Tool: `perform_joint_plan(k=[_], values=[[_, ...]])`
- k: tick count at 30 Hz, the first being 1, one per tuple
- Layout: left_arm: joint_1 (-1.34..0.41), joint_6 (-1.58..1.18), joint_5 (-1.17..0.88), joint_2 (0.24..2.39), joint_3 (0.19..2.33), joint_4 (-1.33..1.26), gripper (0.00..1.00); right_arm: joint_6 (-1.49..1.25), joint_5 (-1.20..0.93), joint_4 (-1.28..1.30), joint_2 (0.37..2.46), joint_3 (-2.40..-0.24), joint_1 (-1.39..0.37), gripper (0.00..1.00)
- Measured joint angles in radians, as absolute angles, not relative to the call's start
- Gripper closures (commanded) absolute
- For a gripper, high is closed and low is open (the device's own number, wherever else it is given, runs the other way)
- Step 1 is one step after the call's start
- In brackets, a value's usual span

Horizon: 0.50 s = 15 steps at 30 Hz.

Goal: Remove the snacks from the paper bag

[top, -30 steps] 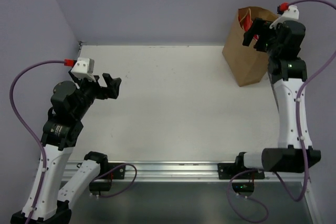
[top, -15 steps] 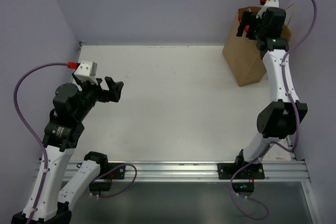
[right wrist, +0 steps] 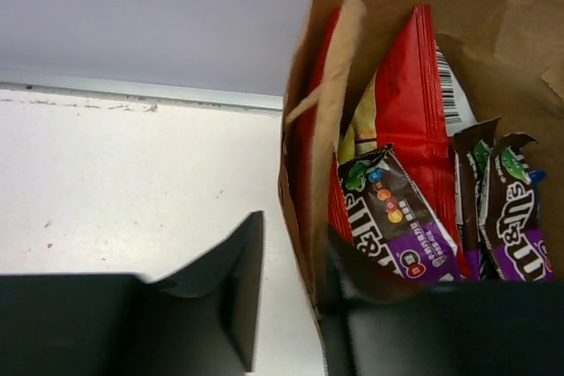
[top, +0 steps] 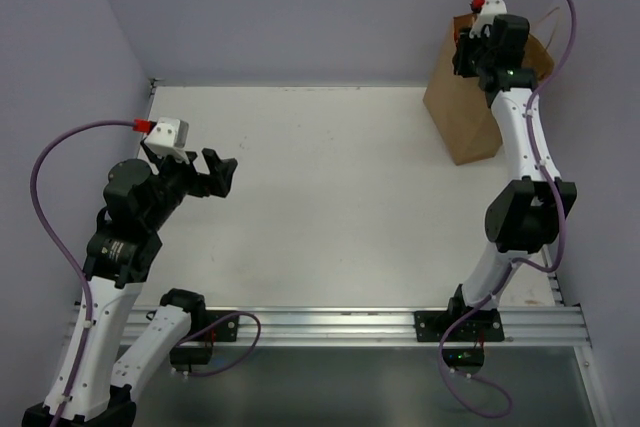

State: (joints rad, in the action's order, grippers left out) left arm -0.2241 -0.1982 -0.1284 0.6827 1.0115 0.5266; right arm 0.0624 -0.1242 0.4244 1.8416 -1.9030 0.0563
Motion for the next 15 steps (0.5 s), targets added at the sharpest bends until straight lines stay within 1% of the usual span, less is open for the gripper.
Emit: perform_joint_plan(k=[2, 3, 6, 11, 15], values=[[-0.224, -0.198, -0.129, 0.682, 1.011, 0.529, 0.00, 0.073, -0.126, 0.424, 1.840, -1.899, 0.047, 0.80], [-0.224, -0.198, -0.129, 0.682, 1.011, 0.533, 0.00, 0.080, -0.127, 0.422, 1.835, -1.888, 0.044, 0.88], [-0.224, -0.198, -0.131, 0.682, 1.012, 0.543, 0.00, 0.099, -0.128, 0.423, 1.808, -1.851, 0.033, 0.99], [-0.224, -0.198, -0.131, 0.680, 1.030, 0.553, 0.00, 0.111, -0.121, 0.442, 1.730, -1.773, 0.002, 1.00], [-0.224, -0.198, -0.131, 0.674, 1.052, 0.561, 0.00, 0.113, -0.098, 0.477, 1.638, -1.690, -0.066, 1.00]])
